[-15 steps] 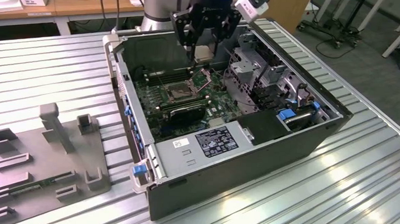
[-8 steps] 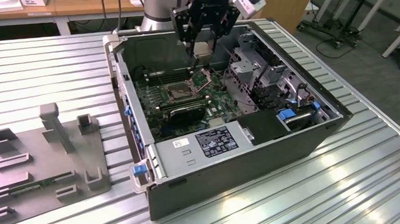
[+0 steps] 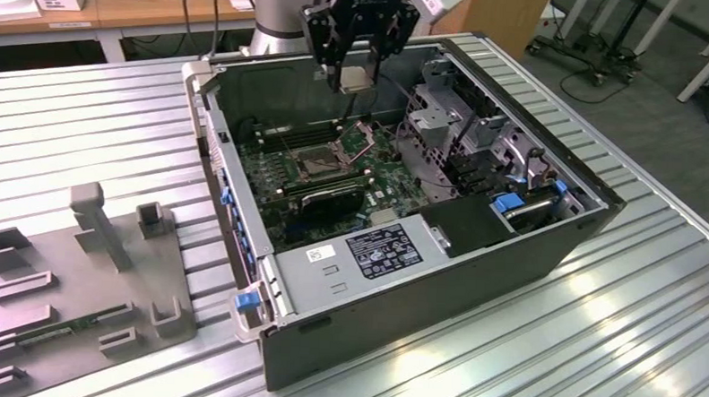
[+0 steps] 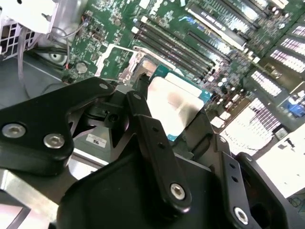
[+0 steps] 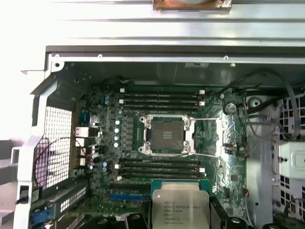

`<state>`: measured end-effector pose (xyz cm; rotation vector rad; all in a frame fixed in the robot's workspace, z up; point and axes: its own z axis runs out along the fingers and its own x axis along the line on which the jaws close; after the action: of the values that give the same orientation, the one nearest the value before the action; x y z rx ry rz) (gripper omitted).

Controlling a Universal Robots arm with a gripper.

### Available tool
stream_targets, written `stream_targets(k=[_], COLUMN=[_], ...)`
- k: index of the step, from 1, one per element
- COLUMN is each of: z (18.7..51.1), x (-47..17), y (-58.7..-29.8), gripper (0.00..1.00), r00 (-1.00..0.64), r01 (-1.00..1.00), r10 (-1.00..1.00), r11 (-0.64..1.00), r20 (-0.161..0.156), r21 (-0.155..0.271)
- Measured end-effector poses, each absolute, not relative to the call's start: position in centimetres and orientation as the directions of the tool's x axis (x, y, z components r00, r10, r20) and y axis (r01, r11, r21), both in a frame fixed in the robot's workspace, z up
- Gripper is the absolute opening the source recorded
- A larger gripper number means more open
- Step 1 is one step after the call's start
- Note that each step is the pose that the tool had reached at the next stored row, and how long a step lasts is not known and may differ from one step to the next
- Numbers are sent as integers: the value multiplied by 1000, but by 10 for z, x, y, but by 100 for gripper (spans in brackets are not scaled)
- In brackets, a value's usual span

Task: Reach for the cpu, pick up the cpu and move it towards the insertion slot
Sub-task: 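Pick up the cpu and move it towards the insertion slot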

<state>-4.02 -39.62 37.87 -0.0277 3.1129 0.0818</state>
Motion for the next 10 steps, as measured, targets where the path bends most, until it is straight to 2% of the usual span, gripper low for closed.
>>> stream_targets(k=[10], z=[378], x=[-37], y=[-378], gripper=[55], r00=[-999], r01=[-18], r10=[-16], r11=[998], r20=[-28], r21=[52])
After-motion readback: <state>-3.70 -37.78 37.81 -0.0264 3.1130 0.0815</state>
